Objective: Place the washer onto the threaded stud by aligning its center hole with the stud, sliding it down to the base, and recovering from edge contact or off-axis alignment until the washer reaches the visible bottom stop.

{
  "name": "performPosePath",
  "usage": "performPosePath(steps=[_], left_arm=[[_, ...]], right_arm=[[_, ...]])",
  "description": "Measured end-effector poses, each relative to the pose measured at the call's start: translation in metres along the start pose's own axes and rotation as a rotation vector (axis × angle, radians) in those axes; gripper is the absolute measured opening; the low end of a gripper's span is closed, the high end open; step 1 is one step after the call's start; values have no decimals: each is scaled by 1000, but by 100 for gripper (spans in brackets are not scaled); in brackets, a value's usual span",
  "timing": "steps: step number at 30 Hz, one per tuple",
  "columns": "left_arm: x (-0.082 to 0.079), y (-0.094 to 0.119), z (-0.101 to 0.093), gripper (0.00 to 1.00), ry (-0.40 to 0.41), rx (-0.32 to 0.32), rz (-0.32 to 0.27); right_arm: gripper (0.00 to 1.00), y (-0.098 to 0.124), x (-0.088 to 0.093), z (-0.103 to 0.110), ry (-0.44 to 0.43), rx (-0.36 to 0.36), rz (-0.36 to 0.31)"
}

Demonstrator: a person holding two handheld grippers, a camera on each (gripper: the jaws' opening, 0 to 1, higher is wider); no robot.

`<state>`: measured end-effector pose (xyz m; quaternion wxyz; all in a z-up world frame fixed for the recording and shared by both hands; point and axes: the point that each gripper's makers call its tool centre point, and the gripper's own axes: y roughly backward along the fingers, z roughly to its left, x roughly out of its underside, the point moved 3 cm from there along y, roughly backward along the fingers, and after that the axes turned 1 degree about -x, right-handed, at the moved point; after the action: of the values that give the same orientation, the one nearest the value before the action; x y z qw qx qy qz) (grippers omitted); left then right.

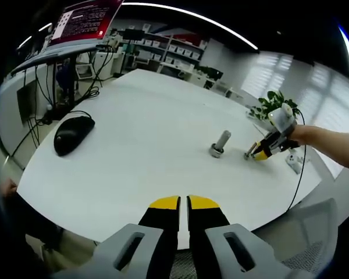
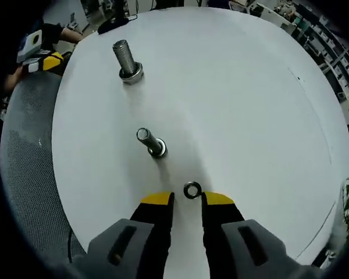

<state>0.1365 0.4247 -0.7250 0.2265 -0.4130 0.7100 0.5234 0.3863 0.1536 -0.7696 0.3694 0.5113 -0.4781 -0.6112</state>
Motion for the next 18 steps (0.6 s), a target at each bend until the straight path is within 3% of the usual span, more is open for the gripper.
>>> performPosePath(steps=[7,10,18], left_arm=[[0,0,0,2,0,1,-2],[0,0,0,2,0,1,-2],[-1,0,-1,2,1,2,-3]], right_arm=[[20,0,-2,-1,32,1,-1],[22,-1,-9,1,133,-10,-13],[20,-2,-10,3,134,-16,31]])
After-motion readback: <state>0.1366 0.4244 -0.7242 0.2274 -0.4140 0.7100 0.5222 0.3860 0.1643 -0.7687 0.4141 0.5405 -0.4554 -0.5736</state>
